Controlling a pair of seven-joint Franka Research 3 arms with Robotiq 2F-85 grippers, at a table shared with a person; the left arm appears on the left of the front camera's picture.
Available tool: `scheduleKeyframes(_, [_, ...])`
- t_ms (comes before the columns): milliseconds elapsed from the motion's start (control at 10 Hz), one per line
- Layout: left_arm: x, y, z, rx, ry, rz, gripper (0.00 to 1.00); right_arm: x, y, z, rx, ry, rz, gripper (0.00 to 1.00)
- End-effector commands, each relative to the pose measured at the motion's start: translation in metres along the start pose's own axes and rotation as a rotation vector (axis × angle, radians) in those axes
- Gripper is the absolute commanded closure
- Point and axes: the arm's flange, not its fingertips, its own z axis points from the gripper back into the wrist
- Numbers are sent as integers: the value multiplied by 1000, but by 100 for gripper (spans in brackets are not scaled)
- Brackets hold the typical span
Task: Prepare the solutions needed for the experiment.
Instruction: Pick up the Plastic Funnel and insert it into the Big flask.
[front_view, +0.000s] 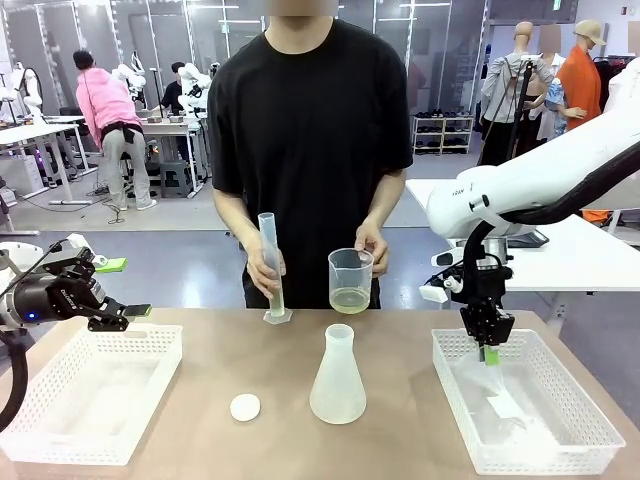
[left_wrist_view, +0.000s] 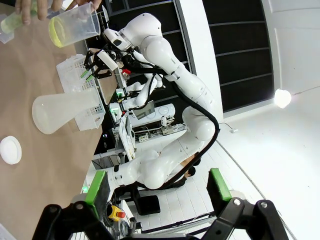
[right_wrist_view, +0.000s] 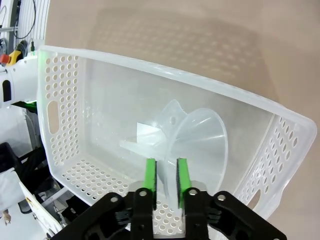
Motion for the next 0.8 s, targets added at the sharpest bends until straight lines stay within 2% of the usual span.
scheduleKeyframes(0, [0, -3, -1, -8, -8, -5, 0, 0, -5, 4, 18, 13, -3, 100])
scheduleKeyframes(400, [0, -3, -1, -8, -8, -5, 0, 0, -6, 5, 43, 24, -19, 100])
scheduleKeyframes(700, [0, -3, -1, -8, -8, -5, 0, 13, 20, 32, -8, 24, -101, 100])
